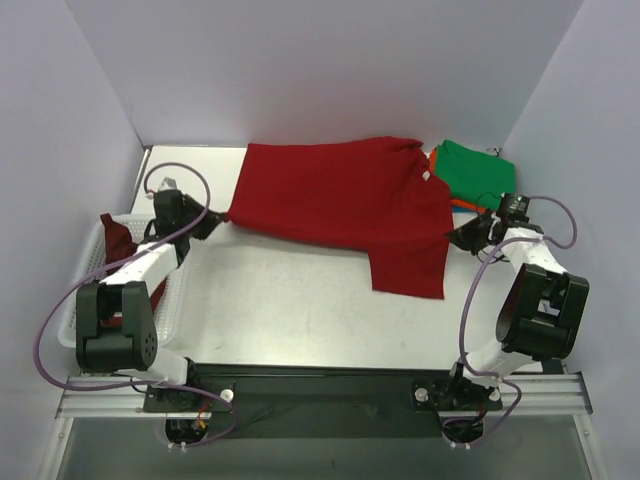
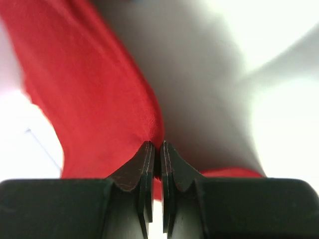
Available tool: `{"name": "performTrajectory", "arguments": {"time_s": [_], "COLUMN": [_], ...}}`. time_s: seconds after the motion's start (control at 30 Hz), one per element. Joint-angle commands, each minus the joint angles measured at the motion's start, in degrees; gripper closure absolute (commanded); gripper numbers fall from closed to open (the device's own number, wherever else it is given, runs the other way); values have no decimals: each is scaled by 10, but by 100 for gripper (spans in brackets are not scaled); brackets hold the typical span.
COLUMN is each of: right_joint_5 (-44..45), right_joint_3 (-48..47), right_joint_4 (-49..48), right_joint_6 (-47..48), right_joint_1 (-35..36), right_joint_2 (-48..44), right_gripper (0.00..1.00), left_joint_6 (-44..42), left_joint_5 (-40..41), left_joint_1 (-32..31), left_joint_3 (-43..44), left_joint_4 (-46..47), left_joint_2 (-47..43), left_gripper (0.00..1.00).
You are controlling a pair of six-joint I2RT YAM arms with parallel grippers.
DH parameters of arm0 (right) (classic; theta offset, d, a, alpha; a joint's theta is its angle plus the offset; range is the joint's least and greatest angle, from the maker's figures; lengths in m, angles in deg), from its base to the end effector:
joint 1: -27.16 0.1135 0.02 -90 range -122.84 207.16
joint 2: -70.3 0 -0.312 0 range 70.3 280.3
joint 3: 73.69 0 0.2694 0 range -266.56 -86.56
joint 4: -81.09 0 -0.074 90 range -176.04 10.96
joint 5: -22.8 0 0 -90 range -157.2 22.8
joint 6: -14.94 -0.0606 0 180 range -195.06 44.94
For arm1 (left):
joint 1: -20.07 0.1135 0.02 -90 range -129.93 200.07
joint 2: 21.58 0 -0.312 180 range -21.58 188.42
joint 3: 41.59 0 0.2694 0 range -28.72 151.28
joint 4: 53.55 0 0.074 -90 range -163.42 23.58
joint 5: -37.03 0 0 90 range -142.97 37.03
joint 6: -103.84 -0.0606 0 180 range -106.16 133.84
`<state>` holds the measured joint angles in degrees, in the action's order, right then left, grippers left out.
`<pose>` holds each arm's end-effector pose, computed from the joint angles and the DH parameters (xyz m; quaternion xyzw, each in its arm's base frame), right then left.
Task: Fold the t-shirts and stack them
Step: Flatten out the tshirt
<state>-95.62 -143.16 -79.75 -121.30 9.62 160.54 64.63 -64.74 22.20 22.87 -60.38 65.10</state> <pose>0.3623 -0.0843 0.2483 0.3758 0.8006 0.3171 0.3423 0.3681 0.0013 0.2584 -0.3354 0.7907 -0.2884 0.4233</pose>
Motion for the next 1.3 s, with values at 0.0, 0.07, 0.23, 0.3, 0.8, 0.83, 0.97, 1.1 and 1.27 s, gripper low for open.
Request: {"name": "performTrajectory", "arguments": {"time_s": [0.0, 0.07, 0.23, 0.3, 0.8, 0.83, 0.97, 1.1, 1.27], "right_joint_5": [49, 74, 107, 111, 126, 130, 122, 117, 175], "right_joint_3": [31, 49, 115, 140, 254, 252, 227, 181, 176], "right_joint_4": [4, 21, 43, 45, 85, 95, 97, 120, 163], "right_joint_6": [34, 47, 67, 68, 93, 95, 109, 120, 114], "right_joint_1": [-5, -9, -16, -17, -61, -62, -58, -55, -3], "right_joint_2": [-20, -29, -84, -117, -265, -270, -268, -237, -303], "right_gripper": [95, 95, 92, 92, 89, 89, 74, 52, 47], "left_joint_6": [-6, -13, -18, -22, -47, -48, -52, -47, -43], "left_joint_5": [58, 70, 113, 132, 160, 158, 141, 131, 134], "left_joint_1": [-16, -44, -53, -52, -45, -45, -49, -67, -93], "left_joint_3": [-59, -88, -149, -156, -229, -232, -245, -221, -181], "left_joint_4": [36, 26, -42, -87, -196, -198, -162, -141, -139], "left_joint_2": [-63, -88, -142, -164, -283, -286, -281, -234, -190], "left_gripper": [100, 100, 100, 100, 100, 100, 100, 100, 100]}}
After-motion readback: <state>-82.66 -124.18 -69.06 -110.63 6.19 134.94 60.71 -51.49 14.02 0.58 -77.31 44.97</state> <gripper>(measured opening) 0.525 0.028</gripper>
